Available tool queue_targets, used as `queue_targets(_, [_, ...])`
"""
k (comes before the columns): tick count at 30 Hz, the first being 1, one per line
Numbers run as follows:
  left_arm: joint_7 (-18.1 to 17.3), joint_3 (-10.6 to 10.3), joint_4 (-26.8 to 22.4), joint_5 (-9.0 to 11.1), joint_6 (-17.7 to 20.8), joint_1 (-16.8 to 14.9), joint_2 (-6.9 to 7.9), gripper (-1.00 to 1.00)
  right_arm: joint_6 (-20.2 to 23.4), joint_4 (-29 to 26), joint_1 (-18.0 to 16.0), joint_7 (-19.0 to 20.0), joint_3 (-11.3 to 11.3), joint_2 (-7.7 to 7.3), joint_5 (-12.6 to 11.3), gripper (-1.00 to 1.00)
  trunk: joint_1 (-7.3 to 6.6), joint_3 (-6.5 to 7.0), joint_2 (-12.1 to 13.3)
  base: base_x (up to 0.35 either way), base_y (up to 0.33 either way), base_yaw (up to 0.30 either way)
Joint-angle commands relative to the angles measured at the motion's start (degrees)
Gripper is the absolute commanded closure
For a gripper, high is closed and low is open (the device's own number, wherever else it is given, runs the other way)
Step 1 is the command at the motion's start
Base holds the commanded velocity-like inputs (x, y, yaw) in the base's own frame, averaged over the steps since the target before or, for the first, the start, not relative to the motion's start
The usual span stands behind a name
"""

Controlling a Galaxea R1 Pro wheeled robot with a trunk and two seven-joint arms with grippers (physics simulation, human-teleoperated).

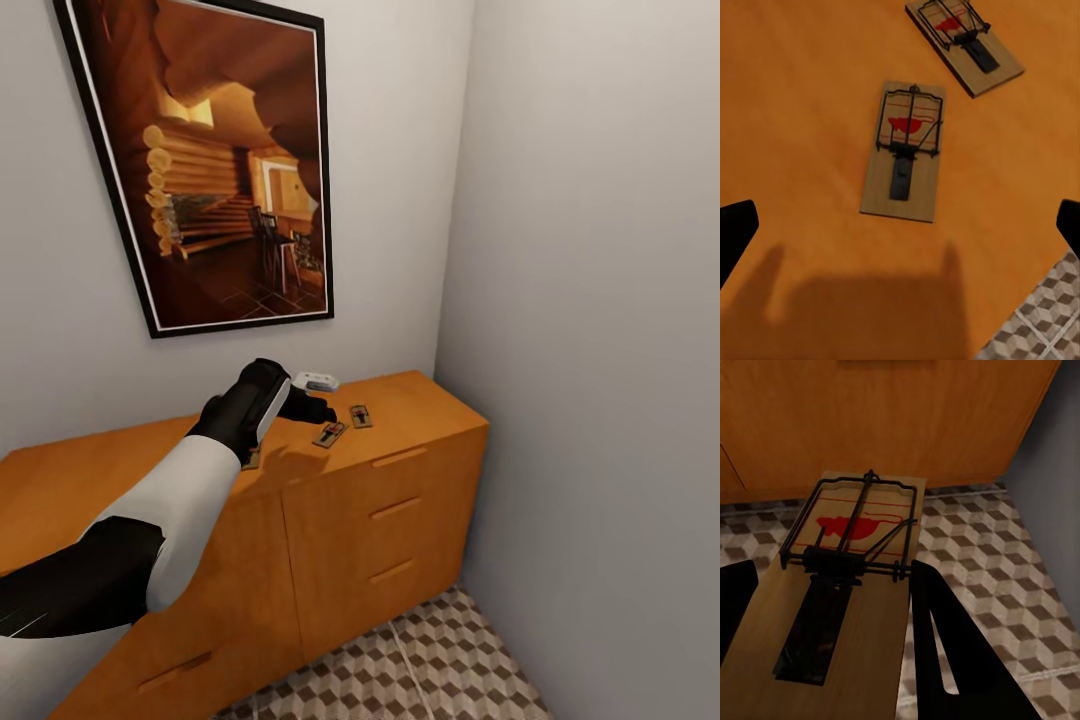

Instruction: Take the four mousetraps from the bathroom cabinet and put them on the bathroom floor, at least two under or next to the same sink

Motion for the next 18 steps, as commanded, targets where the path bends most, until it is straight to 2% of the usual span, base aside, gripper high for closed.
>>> queue_targets(1, [-0.38, -0.06, -0.01, -0.46, 0.17, -0.04, 0.01, -1.00, -0.15, 0.03, -0.04, 0.08, 0.21, 0.01, -0.09, 1.00, 0.00, -0.15, -0.04, 0.000, 0.000, 0.000])
queue_targets(18, [-0.38, -0.06, 1.49, -0.46, -2.65, -0.04, -0.01, -1.00, -0.14, 0.03, -0.04, 0.09, 0.22, 0.04, -0.09, 1.00, 0.00, -1.64, -0.04, 0.000, 0.000, 0.000])
